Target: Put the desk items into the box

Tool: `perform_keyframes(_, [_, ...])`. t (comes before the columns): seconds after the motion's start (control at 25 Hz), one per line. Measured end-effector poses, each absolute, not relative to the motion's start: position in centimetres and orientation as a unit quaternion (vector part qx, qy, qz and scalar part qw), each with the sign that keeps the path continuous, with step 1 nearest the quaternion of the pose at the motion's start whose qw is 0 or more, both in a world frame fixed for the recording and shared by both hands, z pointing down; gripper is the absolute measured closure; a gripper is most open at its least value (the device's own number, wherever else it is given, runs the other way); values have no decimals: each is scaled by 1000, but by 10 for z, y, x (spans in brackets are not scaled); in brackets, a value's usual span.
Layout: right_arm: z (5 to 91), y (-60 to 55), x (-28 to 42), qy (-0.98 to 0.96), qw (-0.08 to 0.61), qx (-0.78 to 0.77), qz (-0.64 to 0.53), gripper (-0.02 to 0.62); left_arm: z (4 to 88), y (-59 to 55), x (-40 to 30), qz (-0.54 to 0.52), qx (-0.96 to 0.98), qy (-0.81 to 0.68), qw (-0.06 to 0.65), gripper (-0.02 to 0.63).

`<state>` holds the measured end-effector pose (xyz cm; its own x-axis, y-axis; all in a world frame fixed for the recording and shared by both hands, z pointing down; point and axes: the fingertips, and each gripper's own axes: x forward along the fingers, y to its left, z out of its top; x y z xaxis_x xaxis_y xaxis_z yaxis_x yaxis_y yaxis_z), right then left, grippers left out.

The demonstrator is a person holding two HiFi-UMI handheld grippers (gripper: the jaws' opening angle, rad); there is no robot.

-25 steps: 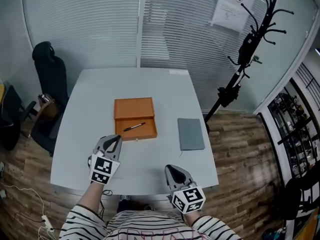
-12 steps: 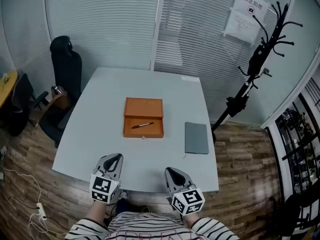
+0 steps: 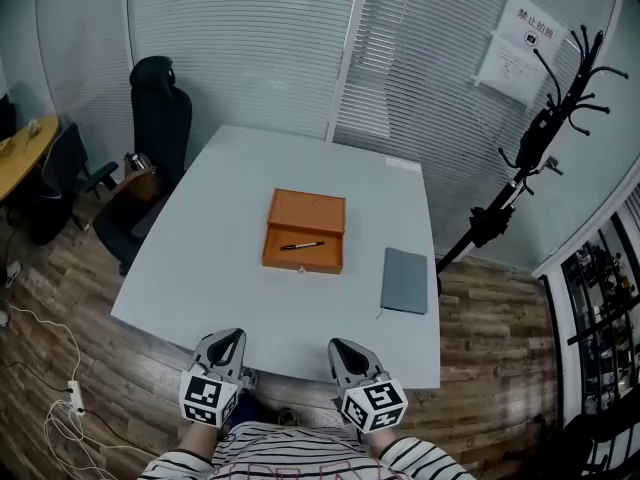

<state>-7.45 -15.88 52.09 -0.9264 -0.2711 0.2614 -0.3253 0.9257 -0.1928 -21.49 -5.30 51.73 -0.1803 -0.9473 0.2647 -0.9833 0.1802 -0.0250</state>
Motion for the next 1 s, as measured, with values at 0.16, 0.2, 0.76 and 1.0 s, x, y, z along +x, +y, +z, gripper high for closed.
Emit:
perform_keyframes(0.16, [525, -153, -78, -975, 128, 143, 111, 571, 522, -43, -209, 93, 630, -764, 103, 584])
perform_keyframes(0.2, [527, -151, -79, -975, 129, 142, 111, 571, 524, -41, -208, 92, 629, -765, 105, 584])
perform_keyframes(0.76, [536, -150, -89, -974, 145, 130, 114, 571, 532, -37, -205, 91, 623, -767, 125, 584])
perform_keyframes(1.0, [536, -148, -90, -975, 145, 129, 112, 571, 534, -29, -205, 89, 617, -771, 128, 584])
